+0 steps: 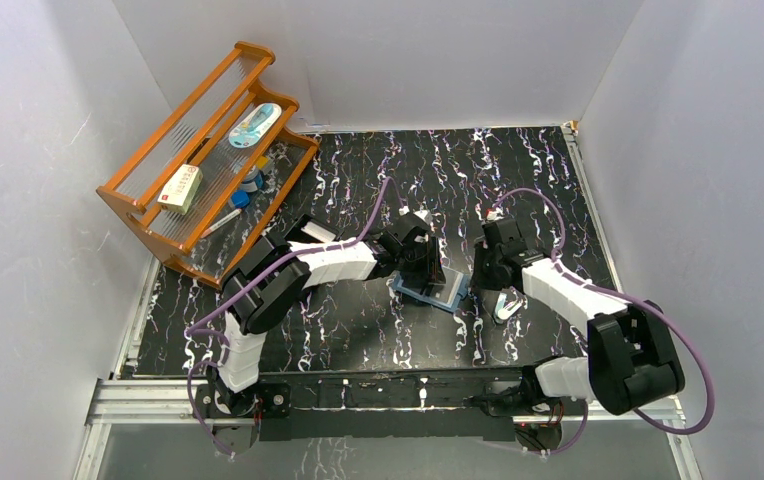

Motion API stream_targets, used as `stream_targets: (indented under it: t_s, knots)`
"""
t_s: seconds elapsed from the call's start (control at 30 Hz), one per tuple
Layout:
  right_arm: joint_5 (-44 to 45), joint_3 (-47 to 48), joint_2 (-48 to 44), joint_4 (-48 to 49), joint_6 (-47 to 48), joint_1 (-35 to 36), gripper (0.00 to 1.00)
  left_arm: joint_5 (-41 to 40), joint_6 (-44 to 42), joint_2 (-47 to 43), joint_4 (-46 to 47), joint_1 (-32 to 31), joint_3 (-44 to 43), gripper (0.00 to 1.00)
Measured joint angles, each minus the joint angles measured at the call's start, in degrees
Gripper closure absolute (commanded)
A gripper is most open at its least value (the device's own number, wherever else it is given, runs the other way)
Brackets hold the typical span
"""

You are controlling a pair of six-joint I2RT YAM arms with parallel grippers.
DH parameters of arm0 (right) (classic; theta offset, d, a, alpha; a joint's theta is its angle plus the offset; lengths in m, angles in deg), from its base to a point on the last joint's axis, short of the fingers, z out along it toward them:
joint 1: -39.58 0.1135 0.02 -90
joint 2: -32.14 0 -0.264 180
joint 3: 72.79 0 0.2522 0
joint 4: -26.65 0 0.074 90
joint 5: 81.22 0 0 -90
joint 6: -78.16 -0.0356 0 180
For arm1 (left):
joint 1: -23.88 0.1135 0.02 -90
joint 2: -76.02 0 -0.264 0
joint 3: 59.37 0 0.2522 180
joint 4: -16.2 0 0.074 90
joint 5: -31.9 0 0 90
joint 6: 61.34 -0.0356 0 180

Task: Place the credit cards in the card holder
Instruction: Insert the credit card into the card holder.

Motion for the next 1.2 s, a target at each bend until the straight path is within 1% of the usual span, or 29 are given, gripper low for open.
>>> stream_targets:
  t_s: [0.3, 0.47, 0.67, 0.97, 1.1, 1.2]
  knots:
    - [-1.9, -0.39, 4.96, 4.28, 0.28, -0.87, 0.74, -0.46, -0.79, 0.0, 0.35, -0.02, -0.24, 0.59]
    - [-4.31, -0.37, 6.71, 9.22, 0.37, -1.01, 0.74, 0.42, -3.54, 0.0, 0.68, -0.42, -0.33, 0.59]
    - [-6.21, -0.35, 8.15, 12.68, 0.57, -1.36, 0.75, 0.96, -6.6, 0.0, 0.39, -1.88, -0.33, 0.59]
    - [-7.21, -0.57, 8.17, 13.55, 0.55, -1.55, 0.76, 0.22, -7.98, 0.0, -0.22, -2.49, -0.59, 0.59]
    - [-7.61, -0.92, 7.98, 13.84, 0.33, -1.64, 0.76, -0.33, -9.25, 0.04, -2.08, -2.51, -2.1, 0.59]
    - [-7.56, -0.92, 7.93, 13.84, 0.33, -1.64, 0.75, -0.81, -10.1, 0.33, -3.26, -2.51, -3.21, 0.56]
